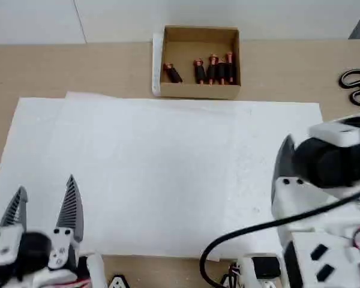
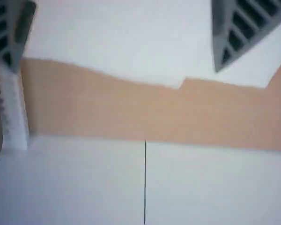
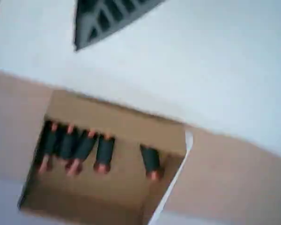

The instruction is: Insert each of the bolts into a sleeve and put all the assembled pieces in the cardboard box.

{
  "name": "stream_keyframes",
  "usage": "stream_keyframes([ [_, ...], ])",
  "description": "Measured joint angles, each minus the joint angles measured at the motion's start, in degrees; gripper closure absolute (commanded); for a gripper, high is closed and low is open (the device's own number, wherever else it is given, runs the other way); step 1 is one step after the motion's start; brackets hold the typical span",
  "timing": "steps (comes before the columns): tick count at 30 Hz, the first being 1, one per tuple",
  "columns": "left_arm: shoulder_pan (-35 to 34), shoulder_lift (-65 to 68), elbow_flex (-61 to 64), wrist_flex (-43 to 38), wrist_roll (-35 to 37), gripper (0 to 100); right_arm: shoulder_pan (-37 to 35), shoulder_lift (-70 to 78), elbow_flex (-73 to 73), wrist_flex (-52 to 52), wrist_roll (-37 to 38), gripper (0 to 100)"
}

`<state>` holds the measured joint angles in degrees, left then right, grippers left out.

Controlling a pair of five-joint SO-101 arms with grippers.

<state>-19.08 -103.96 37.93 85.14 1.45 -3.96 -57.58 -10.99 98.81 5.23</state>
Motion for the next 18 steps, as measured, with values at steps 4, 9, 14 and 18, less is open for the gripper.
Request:
stream_keyframes([
  [4,0.0,0.09,1.93,0.0,0.0,75,0.35,-8.18,17.67,-4.31,0.0,88.0],
  [9,0.0,0.09,3.78,-0.09,0.0,75,0.26,-21.01,39.65,-16.09,0.0,87.9],
  [14,0.0,0.09,8.18,-0.09,0.0,75,0.35,-37.36,62.33,-29.89,0.0,88.1],
  [18,0.0,0.09,10.29,-1.23,0.0,75,0.26,-44.48,75.52,-37.54,0.0,88.1],
])
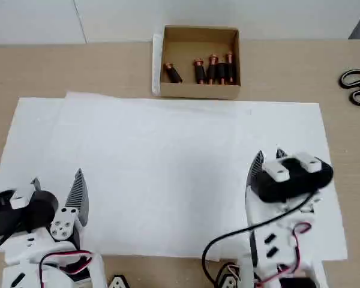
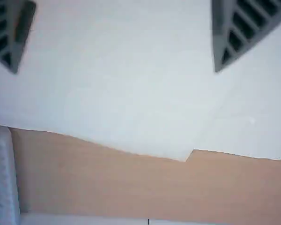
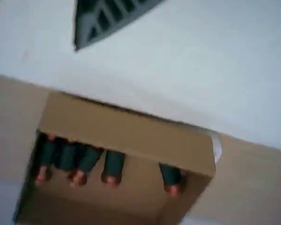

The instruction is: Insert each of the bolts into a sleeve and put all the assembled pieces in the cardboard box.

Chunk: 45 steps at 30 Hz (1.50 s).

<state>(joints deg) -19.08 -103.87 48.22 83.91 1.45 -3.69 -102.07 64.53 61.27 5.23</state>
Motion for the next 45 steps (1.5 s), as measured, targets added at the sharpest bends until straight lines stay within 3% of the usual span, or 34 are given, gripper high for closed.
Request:
stream_keyframes([
  [31,0.09,0.26,36.04,-11.43,0.0,75,0.0,-1.14,31.21,-7.3,0.0,88.2],
  [45,0.09,0.26,42.46,-11.43,0.0,75,0.0,-1.14,31.47,-7.56,0.0,88.2],
])
